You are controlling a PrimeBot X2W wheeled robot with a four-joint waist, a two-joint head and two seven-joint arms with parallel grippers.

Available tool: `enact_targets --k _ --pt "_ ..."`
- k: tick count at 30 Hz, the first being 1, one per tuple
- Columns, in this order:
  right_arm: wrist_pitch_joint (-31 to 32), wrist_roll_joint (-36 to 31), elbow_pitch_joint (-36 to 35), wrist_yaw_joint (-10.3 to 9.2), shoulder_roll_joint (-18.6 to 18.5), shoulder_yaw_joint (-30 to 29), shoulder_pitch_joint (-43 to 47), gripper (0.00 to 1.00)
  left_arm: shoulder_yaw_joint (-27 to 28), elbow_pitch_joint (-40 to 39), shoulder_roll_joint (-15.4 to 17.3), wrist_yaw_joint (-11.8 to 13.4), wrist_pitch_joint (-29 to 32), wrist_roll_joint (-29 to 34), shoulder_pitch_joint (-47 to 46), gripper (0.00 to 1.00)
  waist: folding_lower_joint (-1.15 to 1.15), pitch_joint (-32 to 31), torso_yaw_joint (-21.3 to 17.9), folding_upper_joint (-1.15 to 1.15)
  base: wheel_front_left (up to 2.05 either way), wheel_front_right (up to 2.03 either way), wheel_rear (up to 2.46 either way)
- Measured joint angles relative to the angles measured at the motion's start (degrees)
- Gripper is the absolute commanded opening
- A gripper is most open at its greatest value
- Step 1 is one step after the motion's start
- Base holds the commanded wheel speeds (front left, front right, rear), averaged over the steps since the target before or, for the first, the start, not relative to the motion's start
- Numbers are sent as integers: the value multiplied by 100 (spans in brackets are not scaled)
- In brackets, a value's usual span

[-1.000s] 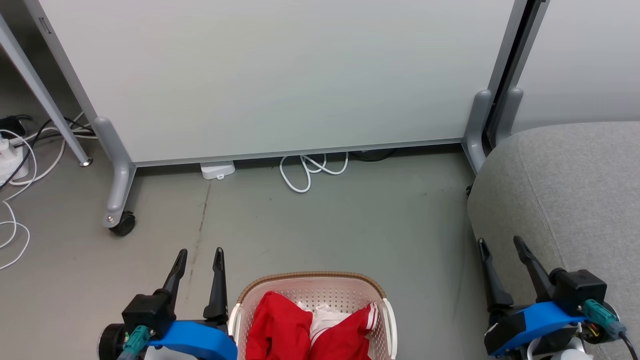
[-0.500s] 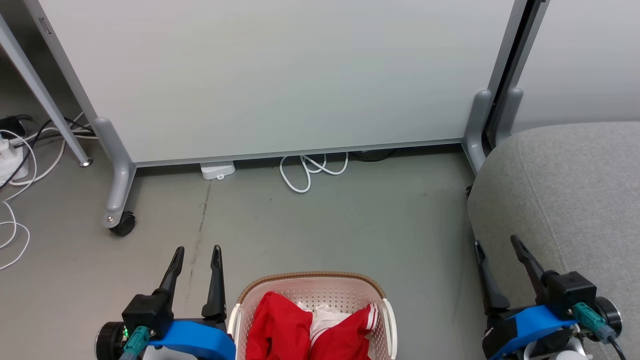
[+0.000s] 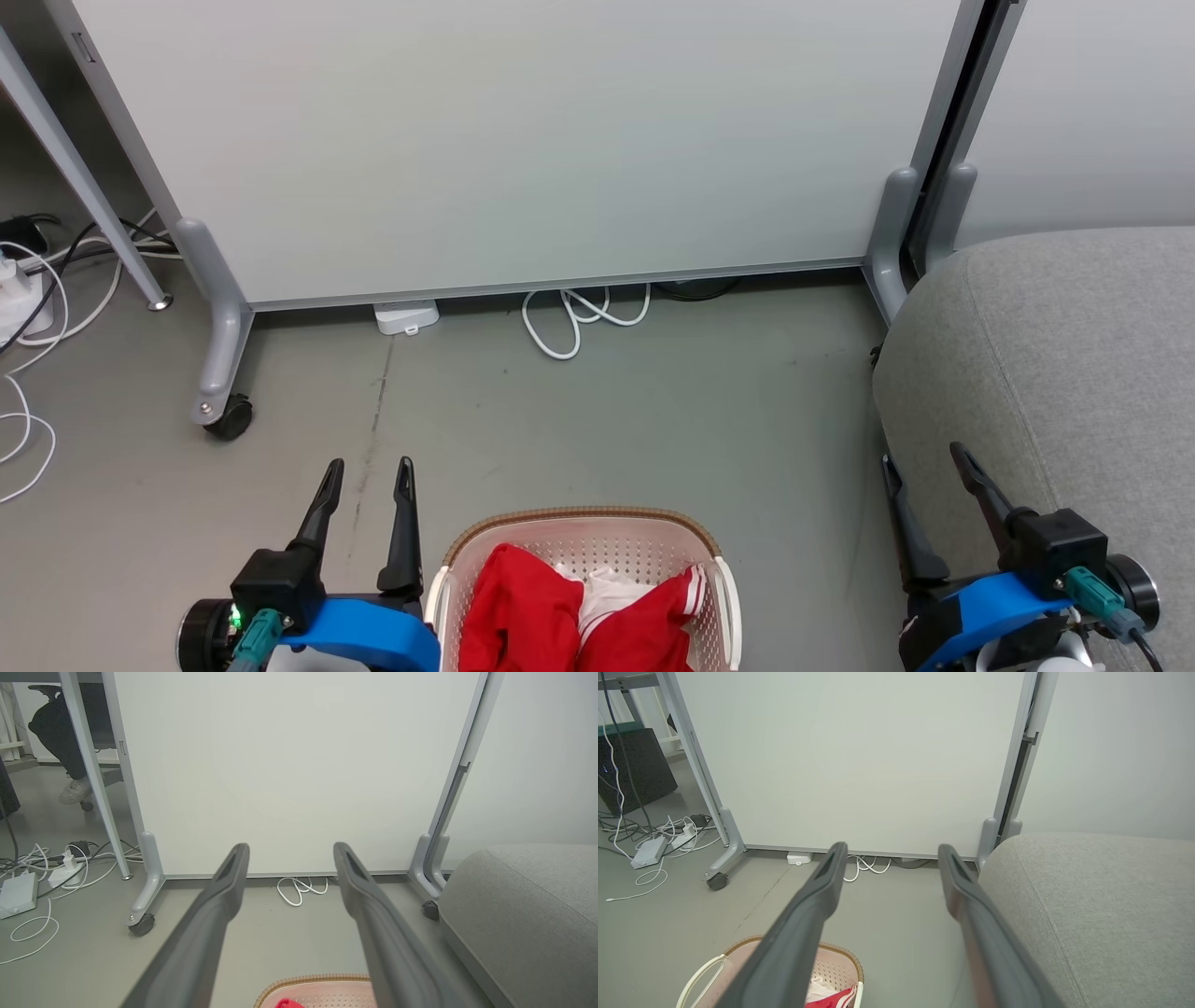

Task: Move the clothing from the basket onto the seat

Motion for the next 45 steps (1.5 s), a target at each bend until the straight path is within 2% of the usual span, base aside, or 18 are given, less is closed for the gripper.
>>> enact_targets --k 10,18,29,45 --pt "33 43 -56 0 -1 68 3 100 31 56 -2 2 -5 -3 -1 100 0 88 -73 0 0 0 0" --pt "48 52 -215 1 -4 138 -137 100 76 285 -4 53 -5 -2 -207 100 0 562 -338 0 0 0 0" --pt "-85 102 -310 1 -9 165 -544 100 192 1290 10 69 -5 -10 -1092 100 2 1639 -866 0 0 0 0" --pt "-432 358 -422 1 -11 513 -1159 100 403 3110 234 145 190 -263 -2321 100 2 3271 -1429 0 0 0 0"
